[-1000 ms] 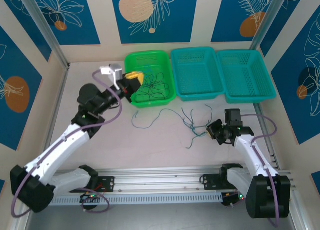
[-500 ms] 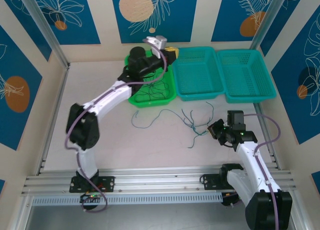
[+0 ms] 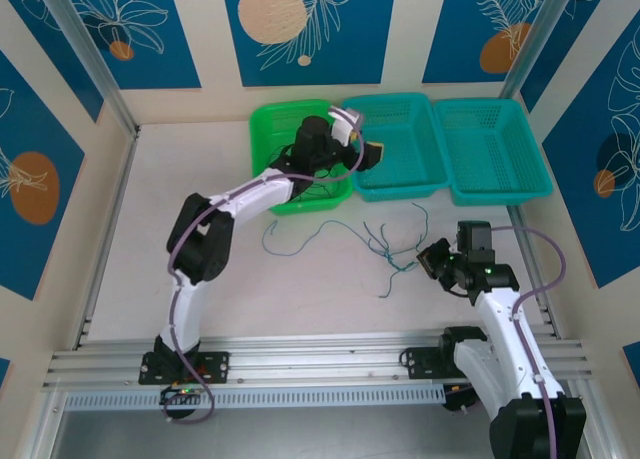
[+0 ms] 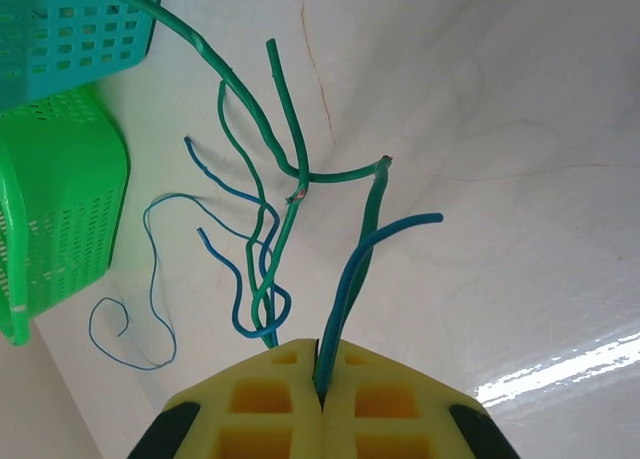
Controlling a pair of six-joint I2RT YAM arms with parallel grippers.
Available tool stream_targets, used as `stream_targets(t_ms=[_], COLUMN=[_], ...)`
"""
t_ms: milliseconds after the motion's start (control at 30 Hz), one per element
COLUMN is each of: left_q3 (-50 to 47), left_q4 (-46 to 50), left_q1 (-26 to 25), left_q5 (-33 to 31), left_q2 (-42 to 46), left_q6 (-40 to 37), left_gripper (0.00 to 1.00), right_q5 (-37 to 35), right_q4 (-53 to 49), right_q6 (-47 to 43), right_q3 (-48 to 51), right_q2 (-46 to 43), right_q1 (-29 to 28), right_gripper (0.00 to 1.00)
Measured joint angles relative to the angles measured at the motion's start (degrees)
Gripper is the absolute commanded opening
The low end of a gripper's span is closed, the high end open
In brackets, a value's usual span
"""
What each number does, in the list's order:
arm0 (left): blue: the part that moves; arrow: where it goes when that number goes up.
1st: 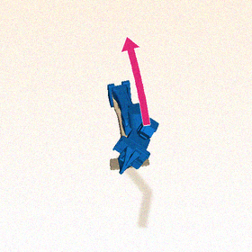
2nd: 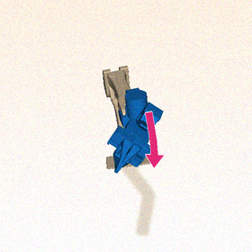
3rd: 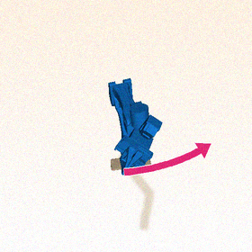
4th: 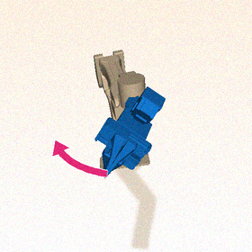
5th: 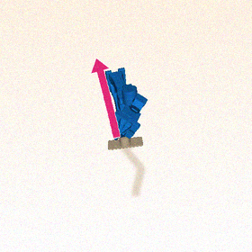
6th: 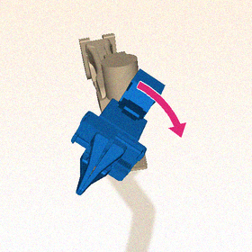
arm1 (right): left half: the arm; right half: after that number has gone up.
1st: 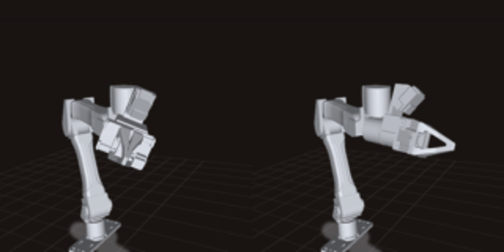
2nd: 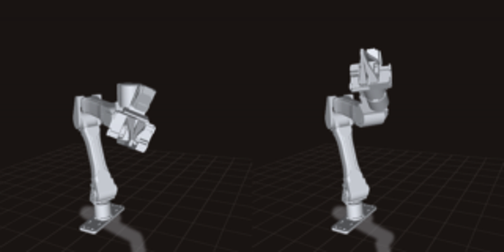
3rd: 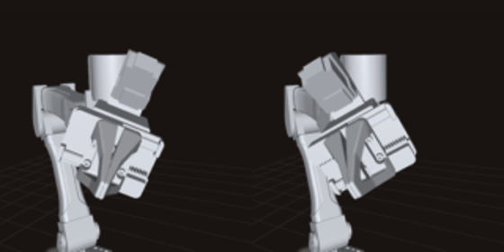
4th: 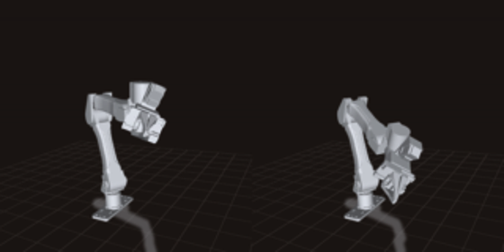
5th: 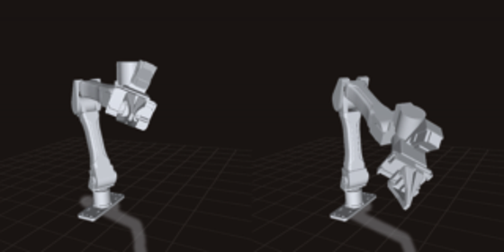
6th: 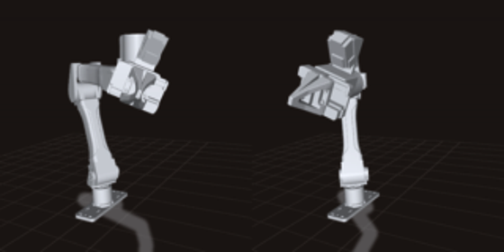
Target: Untangle the cables
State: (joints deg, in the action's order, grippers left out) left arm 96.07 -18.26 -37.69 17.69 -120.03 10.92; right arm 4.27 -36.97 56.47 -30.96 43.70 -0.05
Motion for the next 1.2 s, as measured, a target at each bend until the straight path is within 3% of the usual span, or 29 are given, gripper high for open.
stream_targets(t_ms=[167, 333, 433, 600, 733, 767, 867, 1033, 1067, 1200], left_q3=[-16.0, -16.9, -15.2, -8.0, -2.6, -1.9, -1.1, -4.9, -7.4, -16.0], left_q4=[-2.1, 1.5, 3.8, 4.9, 5.1, 5.0, 5.0, 3.9, 4.2, 7.0], left_q1=[0.0, -0.1, -0.1, -0.1, -0.1, -0.1, -0.1, -0.1, -0.1, 0.2], left_q5=[0.1, 0.5, 0.8, 3.0, 4.0, 4.1, 4.2, 2.1, 0.9, -4.7], left_q2=[15.6, 23.2, 22.3, 12.8, 6.0, 5.2, 4.6, 8.1, 10.3, 20.2], left_q6=[-2.8, -7.1, -8.7, -8.7, -7.0, -6.6, -5.5, -6.2, -6.5, -7.0], left_gripper=[0.93, 0.93, 0.92, 0.87, 0.52, 0.47, 0.46, 0.55, 0.56, 0.61], right_q5=[1.3, 3.8, 5.0, 6.8, 7.1, 7.0, 6.6, 4.6, 3.2, -0.4], right_q4=[0.0, 0.5, 0.9, 1.4, 1.0, 0.7, 0.3, 0.4, 0.4, 0.2], right_q6=[-4.4, -7.2, -7.7, -8.0, -8.2, -8.2, -8.4, -10.9, -11.7, -14.4], right_q3=[-3.1, -6.3, -7.6, -7.9, -7.9, -7.9, -7.9, -7.7, -7.6, -7.6], right_q2=[0.0, 2.3, 4.4, 5.9, 5.2, 4.7, 2.8, 2.7, 3.5, 9.0], right_q1=[0.0, 0.0, 0.0, 0.0, 0.0, 0.0, 0.0, -1.6, -3.5, -13.6], right_gripper=[0.00, 0.00, 0.00, 0.00, 0.00, 0.00, 0.00, 0.01, 0.07, 0.66])
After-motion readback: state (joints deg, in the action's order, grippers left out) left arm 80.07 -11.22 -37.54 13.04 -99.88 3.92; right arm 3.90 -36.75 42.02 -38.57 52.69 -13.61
